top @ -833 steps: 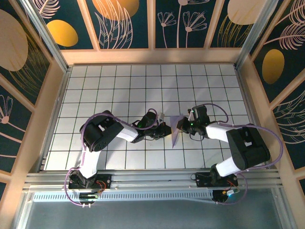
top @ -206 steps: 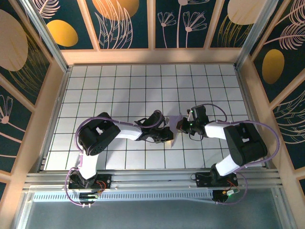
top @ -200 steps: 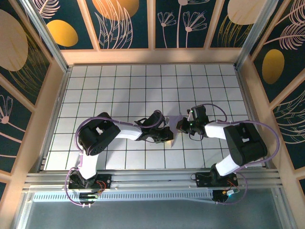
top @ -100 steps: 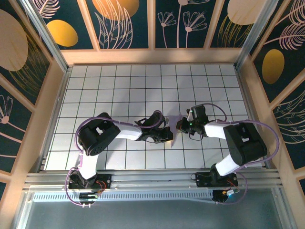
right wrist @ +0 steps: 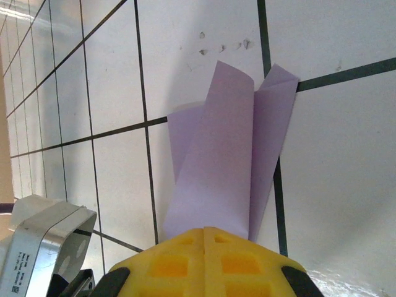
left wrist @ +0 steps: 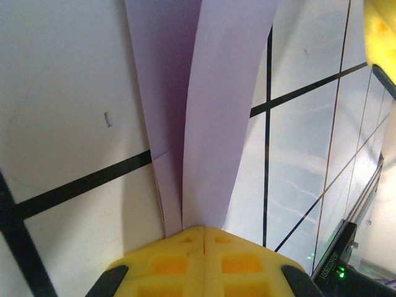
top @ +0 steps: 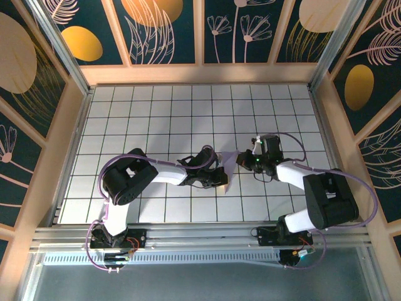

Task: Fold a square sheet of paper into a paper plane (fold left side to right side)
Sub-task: Fold the wing for the fifth time at the center of the table.

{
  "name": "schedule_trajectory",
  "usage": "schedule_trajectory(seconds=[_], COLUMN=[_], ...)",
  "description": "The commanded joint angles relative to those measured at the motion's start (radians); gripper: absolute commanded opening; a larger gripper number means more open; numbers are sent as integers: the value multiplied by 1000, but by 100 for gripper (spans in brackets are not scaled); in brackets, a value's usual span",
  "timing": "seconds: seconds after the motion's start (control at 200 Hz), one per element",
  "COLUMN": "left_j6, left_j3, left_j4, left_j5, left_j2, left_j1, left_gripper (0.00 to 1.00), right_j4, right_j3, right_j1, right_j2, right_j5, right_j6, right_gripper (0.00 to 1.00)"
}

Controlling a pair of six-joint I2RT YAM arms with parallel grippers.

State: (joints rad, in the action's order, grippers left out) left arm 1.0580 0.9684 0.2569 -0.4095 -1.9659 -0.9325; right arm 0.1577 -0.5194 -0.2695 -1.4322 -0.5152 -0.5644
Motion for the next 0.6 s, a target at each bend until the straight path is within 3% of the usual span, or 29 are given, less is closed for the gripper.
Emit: schedule_trajectory(seconds=[0.0,0.596], left_j6=[-14,-16], left_j3=[-10,-15], left_j4=[-110,-110], left_j5=[41,43], left_j2=[-2,-1], left_j1=[-2,-3], left_gripper=[4,4], right_j4=[5,35], right_j3=[-41,-129], right_j1=[3,1], right_j2=[-48,-203], right_j5=[-31,-22], right_j6=[49,80], right_gripper=[0,0])
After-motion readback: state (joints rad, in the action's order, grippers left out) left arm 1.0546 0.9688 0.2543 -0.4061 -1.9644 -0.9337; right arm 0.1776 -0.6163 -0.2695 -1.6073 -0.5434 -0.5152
